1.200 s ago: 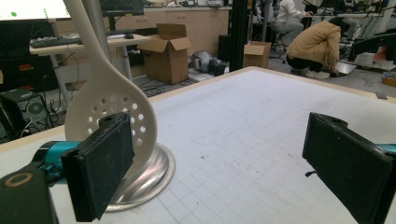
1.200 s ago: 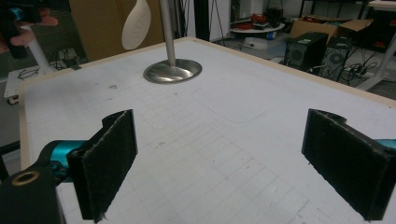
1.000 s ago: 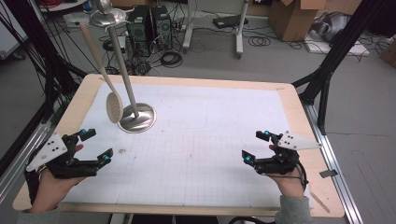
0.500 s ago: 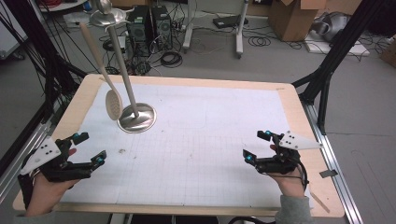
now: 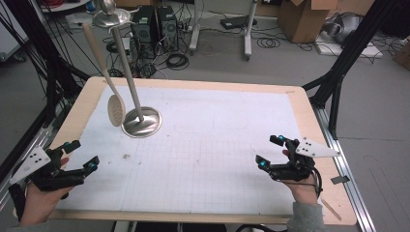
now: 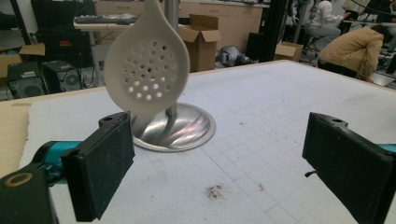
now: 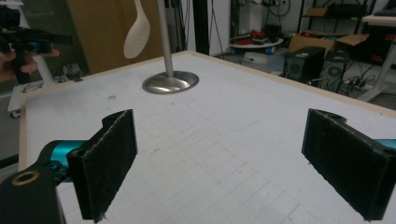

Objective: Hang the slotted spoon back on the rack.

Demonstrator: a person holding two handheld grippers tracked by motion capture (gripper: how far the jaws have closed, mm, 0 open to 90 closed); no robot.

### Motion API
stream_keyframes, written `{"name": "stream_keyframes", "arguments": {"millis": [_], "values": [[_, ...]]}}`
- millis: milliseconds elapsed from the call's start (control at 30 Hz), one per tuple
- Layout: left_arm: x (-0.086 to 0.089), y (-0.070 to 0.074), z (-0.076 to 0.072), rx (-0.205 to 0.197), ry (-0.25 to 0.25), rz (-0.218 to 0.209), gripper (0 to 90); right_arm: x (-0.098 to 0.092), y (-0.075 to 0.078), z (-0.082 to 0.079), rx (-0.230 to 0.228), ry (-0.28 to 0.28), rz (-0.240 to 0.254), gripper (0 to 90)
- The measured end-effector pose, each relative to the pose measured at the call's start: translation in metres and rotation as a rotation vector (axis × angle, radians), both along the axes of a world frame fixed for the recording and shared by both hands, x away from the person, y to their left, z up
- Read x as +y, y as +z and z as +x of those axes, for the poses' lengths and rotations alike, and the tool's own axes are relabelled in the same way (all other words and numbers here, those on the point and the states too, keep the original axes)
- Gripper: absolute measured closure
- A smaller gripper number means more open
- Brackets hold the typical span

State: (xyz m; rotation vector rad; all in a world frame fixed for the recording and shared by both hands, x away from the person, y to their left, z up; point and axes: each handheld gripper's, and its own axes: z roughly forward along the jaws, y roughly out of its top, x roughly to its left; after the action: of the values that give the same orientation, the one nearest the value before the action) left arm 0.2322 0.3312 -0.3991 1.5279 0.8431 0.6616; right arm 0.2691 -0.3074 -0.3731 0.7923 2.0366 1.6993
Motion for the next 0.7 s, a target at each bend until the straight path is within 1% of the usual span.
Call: {"name": "stream_keyframes", "arguments": {"millis": [33, 133, 167, 200, 300, 467, 533, 700], "values": [[0.000, -0.001, 0.000, 0.003, 0.002, 0.004, 9.6, -0.001, 0.000, 0.000, 0.005, -0.002, 0.003, 9.4], [0.001, -0.003, 0.000, 0.007, 0.007, 0.005, 9.6, -0.006, -0.003, -0.001, -0.007, 0.001, 0.016, 9.4], [0.001, -0.003, 0.000, 0.008, 0.007, 0.006, 9.6, -0.008, -0.005, -0.001, -0.020, 0.004, 0.021, 9.4], [0.001, -0.003, 0.000, 0.009, 0.007, 0.008, 9.6, -0.010, -0.005, -0.001, -0.022, 0.005, 0.024, 9.4], [0.001, -0.005, 0.001, 0.011, 0.007, 0.008, 9.6, -0.016, -0.010, -0.002, -0.051, 0.028, 0.033, 9.4], [0.003, -0.006, 0.001, 0.014, 0.009, 0.010, 9.7, -0.024, -0.016, -0.004, -0.056, 0.063, 0.037, 9.4], [0.004, -0.006, 0.000, 0.015, 0.007, 0.010, 9.7, -0.026, -0.018, -0.004, -0.065, 0.064, 0.039, 9.4], [0.006, -0.007, 0.000, 0.021, 0.010, 0.009, 9.7, -0.032, -0.023, -0.004, -0.055, 0.057, 0.047, 9.4]]}}
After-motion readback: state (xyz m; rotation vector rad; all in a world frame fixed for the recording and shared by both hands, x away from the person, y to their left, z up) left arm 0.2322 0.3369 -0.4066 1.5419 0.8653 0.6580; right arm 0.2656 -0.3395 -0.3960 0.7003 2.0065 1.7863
